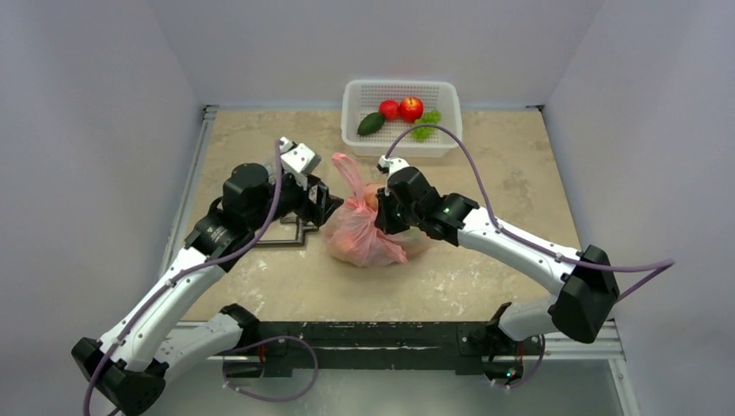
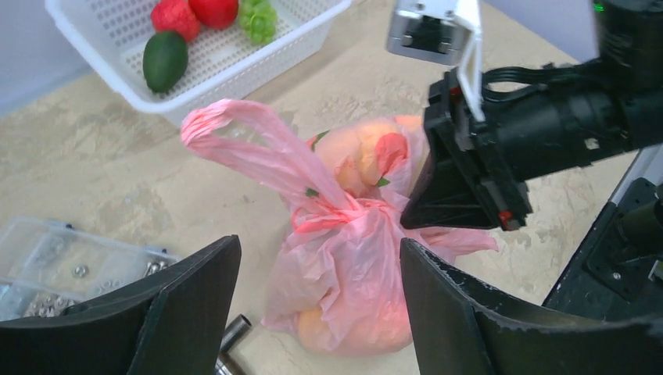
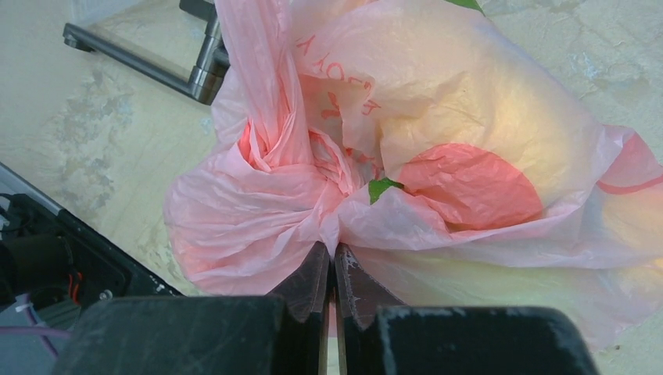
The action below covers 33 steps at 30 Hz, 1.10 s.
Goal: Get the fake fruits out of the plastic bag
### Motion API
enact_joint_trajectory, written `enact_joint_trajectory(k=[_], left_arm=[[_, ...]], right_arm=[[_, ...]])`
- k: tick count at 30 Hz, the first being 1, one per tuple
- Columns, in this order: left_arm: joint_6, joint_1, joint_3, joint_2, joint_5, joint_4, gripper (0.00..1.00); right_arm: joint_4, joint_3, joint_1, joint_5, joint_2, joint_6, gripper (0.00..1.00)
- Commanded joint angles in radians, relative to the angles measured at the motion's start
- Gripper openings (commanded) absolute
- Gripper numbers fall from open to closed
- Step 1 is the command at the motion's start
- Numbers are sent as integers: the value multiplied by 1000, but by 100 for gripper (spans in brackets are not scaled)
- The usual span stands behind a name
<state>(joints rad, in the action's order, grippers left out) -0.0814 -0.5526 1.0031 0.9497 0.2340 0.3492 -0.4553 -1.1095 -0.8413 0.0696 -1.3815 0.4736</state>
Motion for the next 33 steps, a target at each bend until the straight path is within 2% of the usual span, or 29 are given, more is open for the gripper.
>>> enact_joint_trajectory(k=[1,5,7,10,16,18,20,24,28,33], left_arm=[[114,-78,-51,-37,21,-87,73],[176,-159,-23,16,28,-17,73],[170,-188,1,90,-4,16,73],[152,-198,46,194,-62,67,75],[146,-198,128,357,-98,139,69],[144,-198,153,392,-96,156,53],[143,-196,176,409,-105,175,28],[161,-196,157,376,-100,163,2],[170,-195,132,347,-90,126,0],[176,-193,128,339,-26,116,0]], right_arm=[[18,-71,2,-1,4,46,0],[14,-101,14,-41,11,74,0],[11,-111,25,-66,15,82,0],[3,-124,30,-111,20,82,0],[4,-109,31,-122,50,85,0],[1,-103,31,-123,54,79,6],[-15,-100,31,-95,62,59,17],[-78,-96,31,22,91,-18,36],[-96,-68,30,89,119,-112,51],[-66,-42,30,81,104,-156,58]])
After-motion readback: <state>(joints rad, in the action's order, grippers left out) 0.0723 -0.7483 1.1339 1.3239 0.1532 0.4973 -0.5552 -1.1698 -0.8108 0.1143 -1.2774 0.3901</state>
